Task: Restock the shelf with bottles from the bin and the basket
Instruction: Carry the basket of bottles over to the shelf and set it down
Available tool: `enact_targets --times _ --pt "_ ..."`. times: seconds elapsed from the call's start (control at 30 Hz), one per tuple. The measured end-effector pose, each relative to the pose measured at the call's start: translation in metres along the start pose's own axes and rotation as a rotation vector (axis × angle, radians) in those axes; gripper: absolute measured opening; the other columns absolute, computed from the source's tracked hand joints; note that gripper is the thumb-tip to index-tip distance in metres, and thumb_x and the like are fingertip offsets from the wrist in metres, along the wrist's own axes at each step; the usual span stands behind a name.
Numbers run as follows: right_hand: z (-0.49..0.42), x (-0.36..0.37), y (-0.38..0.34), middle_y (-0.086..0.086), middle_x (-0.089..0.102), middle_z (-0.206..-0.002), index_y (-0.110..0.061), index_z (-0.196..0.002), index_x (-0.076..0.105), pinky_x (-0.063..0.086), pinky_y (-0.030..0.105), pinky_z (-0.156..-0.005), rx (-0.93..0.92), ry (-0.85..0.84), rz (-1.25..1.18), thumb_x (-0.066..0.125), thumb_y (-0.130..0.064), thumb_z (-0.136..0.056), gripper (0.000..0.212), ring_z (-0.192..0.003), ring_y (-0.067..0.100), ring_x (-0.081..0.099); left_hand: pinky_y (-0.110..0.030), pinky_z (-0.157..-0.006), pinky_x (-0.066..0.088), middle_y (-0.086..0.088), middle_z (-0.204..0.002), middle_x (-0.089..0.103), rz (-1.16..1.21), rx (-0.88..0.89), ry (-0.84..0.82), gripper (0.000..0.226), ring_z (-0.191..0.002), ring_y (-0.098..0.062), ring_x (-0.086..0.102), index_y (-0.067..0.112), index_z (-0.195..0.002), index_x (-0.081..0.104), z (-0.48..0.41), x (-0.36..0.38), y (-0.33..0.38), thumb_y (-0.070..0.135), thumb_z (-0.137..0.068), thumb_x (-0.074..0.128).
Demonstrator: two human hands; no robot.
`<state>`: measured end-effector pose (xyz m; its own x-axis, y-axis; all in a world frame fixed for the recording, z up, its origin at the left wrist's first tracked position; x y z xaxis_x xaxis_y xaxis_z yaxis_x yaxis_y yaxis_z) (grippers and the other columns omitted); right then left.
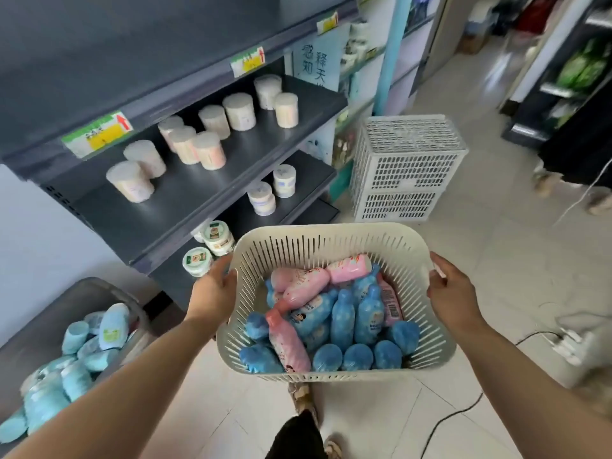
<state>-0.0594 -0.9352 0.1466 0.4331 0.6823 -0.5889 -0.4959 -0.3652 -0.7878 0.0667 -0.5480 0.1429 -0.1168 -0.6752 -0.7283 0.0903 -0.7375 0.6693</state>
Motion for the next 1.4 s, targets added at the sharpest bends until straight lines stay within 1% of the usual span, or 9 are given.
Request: enact_targets --times 0.1,0.17,0.33,0.5,0.63,0.77,0.97,1.23,1.4 --pt "-0.032 -0.017 0.006 0.017 0.064 -0.118 -0.026 -0.137 0.049 0.042 0.025 -0.079 0.064 0.044 -0.010 0.041 -0.018 -0.099 0.040 -0.089 0.024 0.062 -0.037 -0.065 0.055 -0.004 -0.089 0.069 -0.003 0.042 -0.039 0.035 -0.055 -0.022 0.056 0.032 -0.129 0.049 -0.039 0.026 0.031 0.024 -0.096 0.039" --pt "-0.054 -0.027 0.006 0.018 0.066 -0.116 -0.024 -0.137 0.049 0.039 0.023 -0.079 0.077 0.072 0.006 0.041 -0.019 -0.099 0.040 -0.086 0.023 0.061 -0.036 -0.064 0.054 -0.002 -0.087 0.068 -0.006 0.070 -0.052 0.034 -0.055 -0.023 0.057 0.033 -0.126 0.050 -0.065 0.040 0.051 0.024 -0.095 0.039" --pt "-0.109 -0.054 0.002 0.008 0.063 -0.092 -0.025 -0.136 0.049 0.039 0.020 -0.056 0.132 0.136 0.010 0.039 -0.017 -0.099 0.040 -0.061 0.009 0.054 -0.038 -0.068 0.057 -0.002 -0.098 0.069 -0.045 0.136 -0.141 0.037 -0.065 -0.026 0.064 0.039 -0.130 0.047 -0.135 0.077 0.107 0.033 -0.094 0.039" --pt "-0.155 -0.083 0.007 0.004 0.062 -0.091 -0.026 -0.134 0.051 0.051 0.034 -0.079 0.172 0.219 -0.010 0.040 -0.018 -0.098 0.039 -0.074 0.023 0.061 -0.032 -0.078 0.049 0.004 -0.094 0.068 -0.013 0.212 -0.166 0.036 -0.088 -0.023 0.065 0.038 -0.131 0.049 -0.179 0.106 0.174 0.030 -0.096 0.041" --pt "-0.197 -0.108 0.013 0.013 0.068 -0.100 -0.026 -0.136 0.050 0.050 0.038 -0.086 0.178 0.251 0.013 0.039 -0.017 -0.097 0.041 -0.090 0.030 0.063 -0.029 -0.069 0.046 0.001 -0.092 0.068 -0.003 0.253 -0.164 0.036 -0.079 -0.022 0.062 0.035 -0.131 0.050 -0.208 0.135 0.222 0.025 -0.097 0.041" --pt "-0.250 -0.133 0.023 0.018 0.068 -0.110 -0.027 -0.135 0.050 0.044 0.030 -0.079 0.183 0.244 0.027 0.039 -0.015 -0.096 0.042 -0.089 0.029 0.062 -0.030 -0.077 0.045 0.007 -0.100 0.065 -0.009 0.262 -0.167 0.036 -0.086 -0.019 0.061 0.032 -0.131 0.051 -0.235 0.172 0.266 0.023 -0.097 0.042" --pt "-0.334 -0.171 0.030 0.019 0.068 -0.109 -0.025 -0.136 0.050 0.039 0.025 -0.074 0.165 0.207 0.023 0.039 -0.016 -0.097 0.041 -0.082 0.025 0.061 -0.037 -0.086 0.050 -0.002 -0.113 0.069 -0.054 0.257 -0.165 0.038 -0.099 -0.026 0.064 0.032 -0.133 0.050 -0.271 0.222 0.317 0.026 -0.096 0.044" --pt "-0.451 -0.204 0.017 0.013 0.067 -0.113 -0.027 -0.135 0.050 0.043 0.027 -0.075 0.108 0.166 0.044 0.038 -0.018 -0.098 0.041 -0.086 0.024 0.064 -0.040 -0.073 0.056 0.000 -0.109 0.068 0.014 0.174 -0.114 0.037 -0.082 -0.028 0.067 0.041 -0.131 0.049 -0.314 0.261 0.381 0.032 -0.096 0.041" --pt "-0.521 -0.203 0.008 0.012 0.065 -0.119 -0.029 -0.136 0.049 0.044 0.027 -0.075 0.103 0.153 0.029 0.038 -0.020 -0.098 0.040 -0.090 0.025 0.064 -0.034 -0.084 0.052 -0.002 -0.112 0.068 0.021 0.148 -0.092 0.038 -0.097 -0.024 0.065 0.038 -0.134 0.048 -0.367 0.283 0.407 0.033 -0.097 0.041"
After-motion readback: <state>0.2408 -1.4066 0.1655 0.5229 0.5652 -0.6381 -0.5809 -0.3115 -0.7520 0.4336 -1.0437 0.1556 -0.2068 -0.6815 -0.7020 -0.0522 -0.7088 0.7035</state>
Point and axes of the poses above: each hand's wrist, its own z-axis away from the middle knuckle, its own x-axis out of the palm, y = z × x, the point moved 5 cm from there along -z, towards the middle knuckle
